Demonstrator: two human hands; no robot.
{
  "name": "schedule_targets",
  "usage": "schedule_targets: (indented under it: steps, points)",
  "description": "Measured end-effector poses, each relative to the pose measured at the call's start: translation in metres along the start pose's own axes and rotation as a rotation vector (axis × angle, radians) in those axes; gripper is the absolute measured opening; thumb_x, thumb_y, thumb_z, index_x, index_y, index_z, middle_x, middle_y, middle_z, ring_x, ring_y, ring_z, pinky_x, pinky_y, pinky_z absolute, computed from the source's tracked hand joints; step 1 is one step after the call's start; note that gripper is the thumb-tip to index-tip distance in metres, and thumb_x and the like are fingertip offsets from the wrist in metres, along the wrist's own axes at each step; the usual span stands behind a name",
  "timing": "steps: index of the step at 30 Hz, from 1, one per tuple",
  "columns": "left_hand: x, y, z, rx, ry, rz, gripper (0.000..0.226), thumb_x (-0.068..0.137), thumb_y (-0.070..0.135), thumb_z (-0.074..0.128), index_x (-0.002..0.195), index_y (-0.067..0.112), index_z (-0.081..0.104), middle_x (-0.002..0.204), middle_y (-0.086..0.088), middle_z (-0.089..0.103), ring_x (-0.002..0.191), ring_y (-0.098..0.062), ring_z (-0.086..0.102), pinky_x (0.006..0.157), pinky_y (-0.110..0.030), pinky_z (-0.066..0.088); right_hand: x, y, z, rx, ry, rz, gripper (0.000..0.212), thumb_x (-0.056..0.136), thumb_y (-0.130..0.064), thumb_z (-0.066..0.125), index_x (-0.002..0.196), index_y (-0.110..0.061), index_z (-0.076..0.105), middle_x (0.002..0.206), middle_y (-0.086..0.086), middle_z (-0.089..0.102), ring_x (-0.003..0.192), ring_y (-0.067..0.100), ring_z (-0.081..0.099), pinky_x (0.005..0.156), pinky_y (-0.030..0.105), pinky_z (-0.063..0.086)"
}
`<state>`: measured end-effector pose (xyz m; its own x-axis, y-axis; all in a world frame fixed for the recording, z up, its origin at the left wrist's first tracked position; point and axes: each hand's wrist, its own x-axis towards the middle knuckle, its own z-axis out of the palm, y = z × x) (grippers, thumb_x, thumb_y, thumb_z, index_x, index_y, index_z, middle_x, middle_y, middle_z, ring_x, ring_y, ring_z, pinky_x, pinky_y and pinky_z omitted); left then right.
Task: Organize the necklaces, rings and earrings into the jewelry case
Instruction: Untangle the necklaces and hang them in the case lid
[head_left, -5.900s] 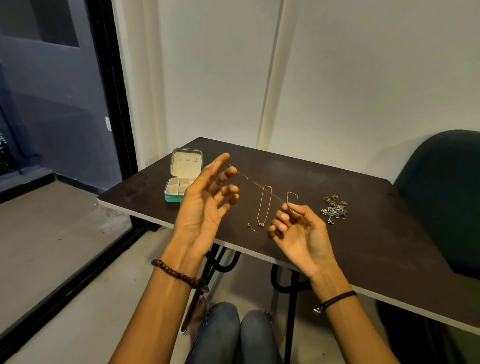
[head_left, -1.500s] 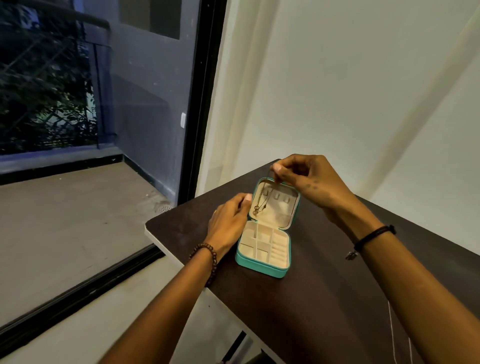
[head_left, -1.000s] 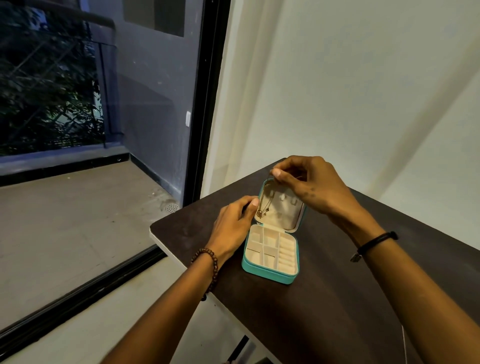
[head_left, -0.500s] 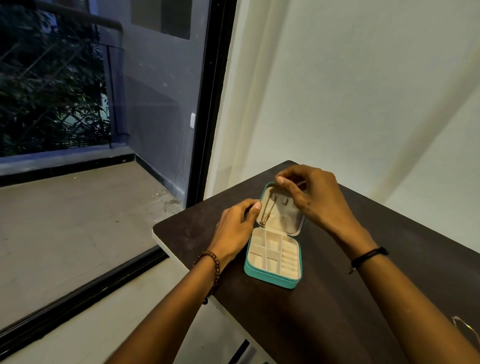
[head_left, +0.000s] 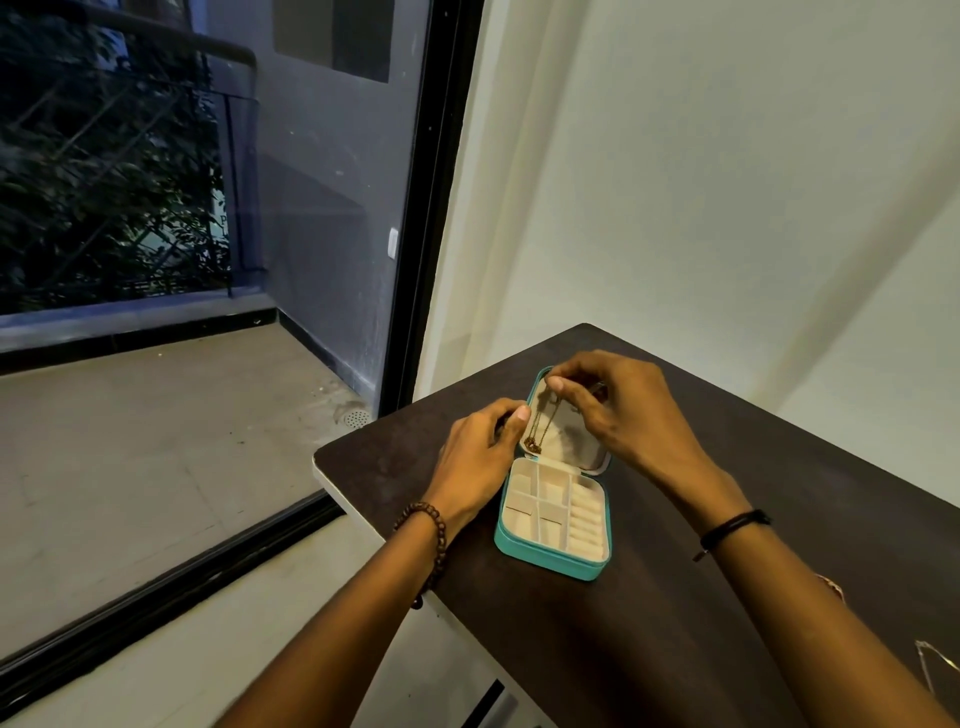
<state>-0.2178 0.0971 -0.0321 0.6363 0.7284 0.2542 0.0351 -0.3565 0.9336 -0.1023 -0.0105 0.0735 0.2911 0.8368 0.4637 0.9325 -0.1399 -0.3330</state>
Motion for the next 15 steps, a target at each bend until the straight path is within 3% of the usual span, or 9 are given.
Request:
schedule_targets:
  steps: [3,5,10,15]
  points:
    - [0.0,-0.001,0.0,-0.006,0.0,-0.001,0.032,0.1,0.054,0.047,0.118,0.035,0.065,0.105,0.014,0.072,0.098,-0.002,0.068,0.087,-0.041,0.059,0.001,0.006,0.003,-0.08,0.038,-0.027,0.018,0.097,-0.027,0.066,0.111,-0.019,0.074,0.102,-0.002,0.072,0.094,0.015,0.065,0.079,0.037,0.058]
    - [0.0,-0.002,0.0,-0.001,0.004,-0.004,0.033,0.099,0.055,0.047,0.118,0.036,0.065,0.105,0.015,0.072,0.098,-0.002,0.068,0.087,-0.042,0.059,0.0,0.007,0.007,-0.19,0.039,-0.053,0.019,0.097,-0.025,0.066,0.113,-0.018,0.074,0.104,0.001,0.071,0.096,0.021,0.065,0.077,0.044,0.057]
    - [0.0,-0.001,0.001,0.017,-0.003,0.003,0.031,0.099,0.055,0.047,0.117,0.036,0.064,0.105,0.015,0.072,0.097,-0.003,0.068,0.087,-0.042,0.059,-0.008,0.007,0.016,-0.382,0.148,-0.173,0.015,0.093,-0.019,0.069,0.103,-0.01,0.075,0.092,0.007,0.073,0.086,0.026,0.064,0.06,0.039,0.054]
    - [0.0,0.001,0.002,0.048,-0.005,0.016,0.033,0.1,0.053,0.045,0.119,0.032,0.063,0.105,0.013,0.071,0.096,-0.005,0.068,0.087,-0.043,0.058,-0.007,0.011,0.026,-0.513,0.262,-0.197,0.012,0.09,-0.022,0.074,0.094,-0.01,0.075,0.082,0.006,0.074,0.075,0.024,0.06,0.055,0.033,0.047]
